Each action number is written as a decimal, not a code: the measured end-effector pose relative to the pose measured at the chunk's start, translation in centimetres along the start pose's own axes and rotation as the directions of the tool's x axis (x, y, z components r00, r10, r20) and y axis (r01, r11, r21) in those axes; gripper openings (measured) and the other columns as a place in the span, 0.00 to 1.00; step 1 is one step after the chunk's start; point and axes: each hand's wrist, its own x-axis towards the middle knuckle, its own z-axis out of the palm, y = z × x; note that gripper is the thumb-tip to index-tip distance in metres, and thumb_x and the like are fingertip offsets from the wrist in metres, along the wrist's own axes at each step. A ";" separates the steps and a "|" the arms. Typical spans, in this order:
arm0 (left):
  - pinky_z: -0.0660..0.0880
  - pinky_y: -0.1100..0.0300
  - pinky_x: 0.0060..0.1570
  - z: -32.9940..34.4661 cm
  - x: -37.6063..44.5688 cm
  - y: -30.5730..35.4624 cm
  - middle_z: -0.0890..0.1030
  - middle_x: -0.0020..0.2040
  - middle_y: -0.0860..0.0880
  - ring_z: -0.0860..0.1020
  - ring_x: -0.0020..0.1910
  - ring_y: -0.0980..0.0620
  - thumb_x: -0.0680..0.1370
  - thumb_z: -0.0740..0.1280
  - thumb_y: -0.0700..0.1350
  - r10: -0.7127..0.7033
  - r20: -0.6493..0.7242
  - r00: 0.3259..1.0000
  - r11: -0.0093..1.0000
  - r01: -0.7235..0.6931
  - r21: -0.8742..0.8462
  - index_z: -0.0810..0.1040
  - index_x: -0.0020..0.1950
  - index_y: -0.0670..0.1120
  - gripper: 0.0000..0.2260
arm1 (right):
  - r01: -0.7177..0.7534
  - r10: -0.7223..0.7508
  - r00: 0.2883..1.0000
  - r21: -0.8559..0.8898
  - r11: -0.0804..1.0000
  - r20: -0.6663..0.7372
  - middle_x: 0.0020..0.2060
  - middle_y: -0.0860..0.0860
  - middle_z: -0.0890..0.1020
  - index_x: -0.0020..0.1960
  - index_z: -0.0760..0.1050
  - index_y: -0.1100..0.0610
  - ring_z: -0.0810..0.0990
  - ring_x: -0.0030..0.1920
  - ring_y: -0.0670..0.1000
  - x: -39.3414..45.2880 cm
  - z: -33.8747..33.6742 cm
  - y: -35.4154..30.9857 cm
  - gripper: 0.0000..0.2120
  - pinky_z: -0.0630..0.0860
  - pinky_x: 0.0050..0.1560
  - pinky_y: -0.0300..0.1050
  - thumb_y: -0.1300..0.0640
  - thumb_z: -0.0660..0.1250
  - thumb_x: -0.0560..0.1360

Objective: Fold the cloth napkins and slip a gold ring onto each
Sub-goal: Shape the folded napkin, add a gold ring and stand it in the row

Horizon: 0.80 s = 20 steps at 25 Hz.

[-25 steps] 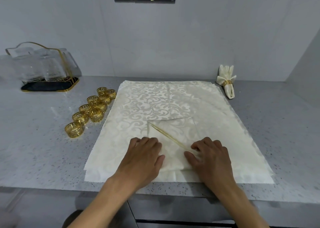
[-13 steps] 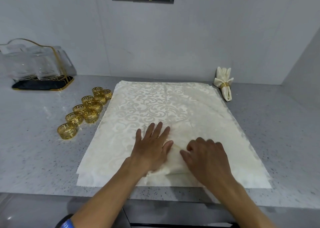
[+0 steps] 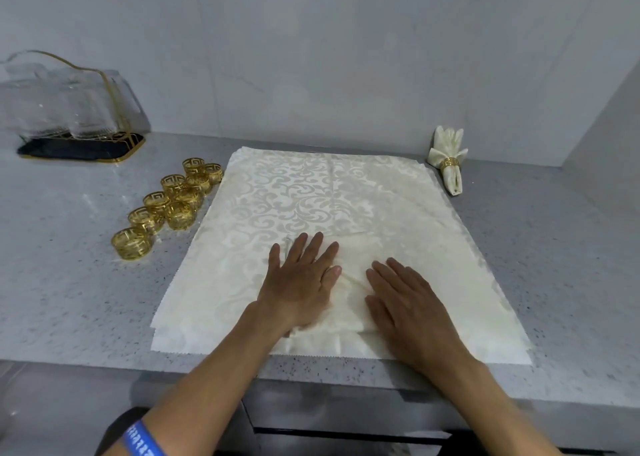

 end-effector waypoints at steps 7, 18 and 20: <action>0.64 0.49 0.66 -2.6 -4.0 -0.7 0.74 0.64 0.51 0.70 0.64 0.50 0.78 0.58 0.62 0.305 -0.382 0.872 0.951 -0.296 0.083 0.76 0.64 0.51 0.22 | 0.002 0.017 0.985 0.108 0.994 -0.171 0.40 0.45 0.76 0.43 0.74 0.52 0.72 0.38 0.49 -0.4 0.5 -0.6 0.05 0.63 0.40 0.44 0.61 0.65 0.71; 0.61 0.59 0.50 -3.3 -6.6 -2.7 0.79 0.41 0.59 0.70 0.48 0.60 0.71 0.60 0.51 0.158 -0.245 0.956 0.947 -0.218 -0.238 0.79 0.48 0.54 0.10 | -0.004 0.032 0.991 0.211 0.977 -0.129 0.39 0.43 0.78 0.38 0.76 0.51 0.74 0.37 0.49 -0.4 -0.1 -0.2 0.13 0.67 0.43 0.46 0.50 0.59 0.77; 0.63 0.58 0.47 -3.6 -5.9 -2.6 0.77 0.35 0.56 0.72 0.44 0.59 0.73 0.59 0.52 0.071 -0.213 0.974 0.913 -0.149 -0.380 0.79 0.41 0.53 0.09 | -0.022 0.044 0.996 0.247 0.969 -0.082 0.39 0.42 0.79 0.36 0.78 0.49 0.76 0.39 0.49 -0.2 -0.8 -0.3 0.20 0.70 0.44 0.50 0.42 0.55 0.78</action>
